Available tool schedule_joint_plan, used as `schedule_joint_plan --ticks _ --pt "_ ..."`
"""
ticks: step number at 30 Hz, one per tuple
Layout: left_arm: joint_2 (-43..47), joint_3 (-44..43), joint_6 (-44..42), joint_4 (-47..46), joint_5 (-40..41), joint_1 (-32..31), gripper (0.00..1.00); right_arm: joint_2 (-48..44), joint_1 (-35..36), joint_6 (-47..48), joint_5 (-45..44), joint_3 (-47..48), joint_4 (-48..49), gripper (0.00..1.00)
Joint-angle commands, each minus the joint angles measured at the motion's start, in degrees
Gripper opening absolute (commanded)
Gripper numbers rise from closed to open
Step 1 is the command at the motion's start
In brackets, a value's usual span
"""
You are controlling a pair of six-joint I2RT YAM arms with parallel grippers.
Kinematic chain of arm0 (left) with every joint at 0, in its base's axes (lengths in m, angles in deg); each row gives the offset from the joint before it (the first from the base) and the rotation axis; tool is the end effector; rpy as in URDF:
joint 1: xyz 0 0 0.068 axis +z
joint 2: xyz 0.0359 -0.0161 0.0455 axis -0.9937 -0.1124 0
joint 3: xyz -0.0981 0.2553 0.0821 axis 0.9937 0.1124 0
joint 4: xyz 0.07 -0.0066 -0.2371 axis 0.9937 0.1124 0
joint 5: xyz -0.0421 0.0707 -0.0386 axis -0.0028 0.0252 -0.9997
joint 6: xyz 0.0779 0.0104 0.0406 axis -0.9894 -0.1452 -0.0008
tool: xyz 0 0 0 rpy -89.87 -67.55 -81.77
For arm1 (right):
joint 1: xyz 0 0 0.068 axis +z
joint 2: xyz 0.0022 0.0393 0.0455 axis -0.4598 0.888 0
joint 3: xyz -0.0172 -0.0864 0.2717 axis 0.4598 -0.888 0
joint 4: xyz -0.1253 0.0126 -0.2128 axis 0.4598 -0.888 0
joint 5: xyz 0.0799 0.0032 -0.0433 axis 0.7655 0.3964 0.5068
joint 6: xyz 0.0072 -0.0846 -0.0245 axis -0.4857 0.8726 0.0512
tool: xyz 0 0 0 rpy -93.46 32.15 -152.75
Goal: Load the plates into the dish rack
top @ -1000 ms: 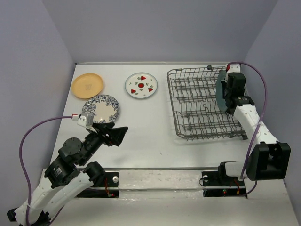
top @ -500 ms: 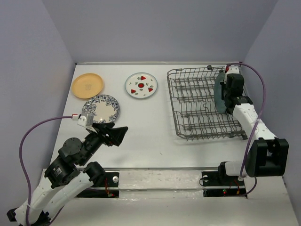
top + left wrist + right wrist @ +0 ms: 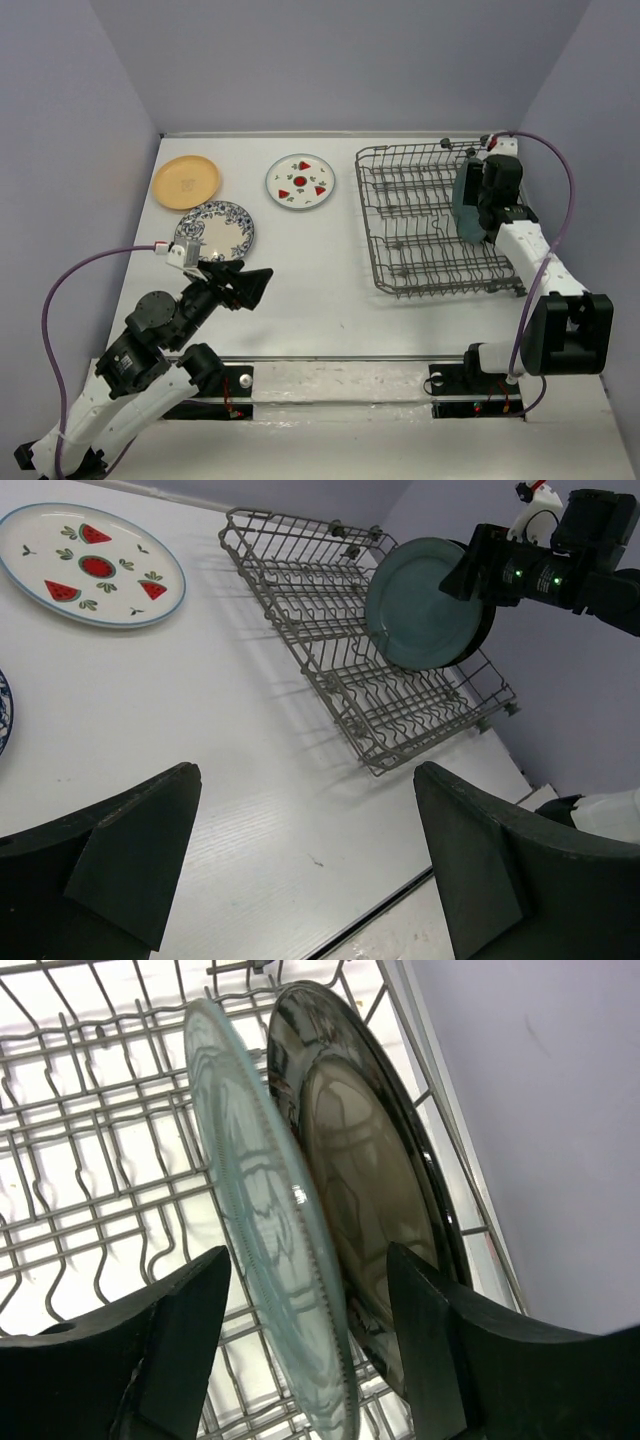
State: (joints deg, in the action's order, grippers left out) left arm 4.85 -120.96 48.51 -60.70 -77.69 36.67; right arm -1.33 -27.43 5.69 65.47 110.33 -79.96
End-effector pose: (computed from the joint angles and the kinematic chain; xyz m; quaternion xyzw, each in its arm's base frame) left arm 0.0677 -0.0515 0.3366 0.0471 0.6741 -0.3953 0.6222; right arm 0.3257 -0.0287 0.2956 0.0657 0.8447 -0.1749 0.5015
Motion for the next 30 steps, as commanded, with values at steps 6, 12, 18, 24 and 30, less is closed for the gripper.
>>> schedule_joint_plan --ticks 6,12,18,24,30 --pt "-3.6 -0.5 -0.2 -1.6 0.5 -0.3 0.99 -4.5 -0.5 -6.9 -2.6 6.5 -1.8 0.71" --pt "-7.7 -0.7 -0.3 -1.6 0.2 -0.3 0.99 -8.2 -0.5 -15.2 6.1 12.8 -8.7 0.72" --pt "-12.7 -1.5 -0.6 -1.1 1.6 -0.3 0.99 -14.5 5.0 -26.6 24.9 9.9 -7.6 0.67" --pt "-18.7 -1.6 4.7 -1.3 7.4 -0.2 0.99 -14.8 21.9 -31.7 32.1 4.5 0.5 0.61" --pt "-23.6 4.6 17.5 -11.8 9.7 0.5 0.99 -11.8 38.3 -30.4 30.6 1.7 2.8 0.61"
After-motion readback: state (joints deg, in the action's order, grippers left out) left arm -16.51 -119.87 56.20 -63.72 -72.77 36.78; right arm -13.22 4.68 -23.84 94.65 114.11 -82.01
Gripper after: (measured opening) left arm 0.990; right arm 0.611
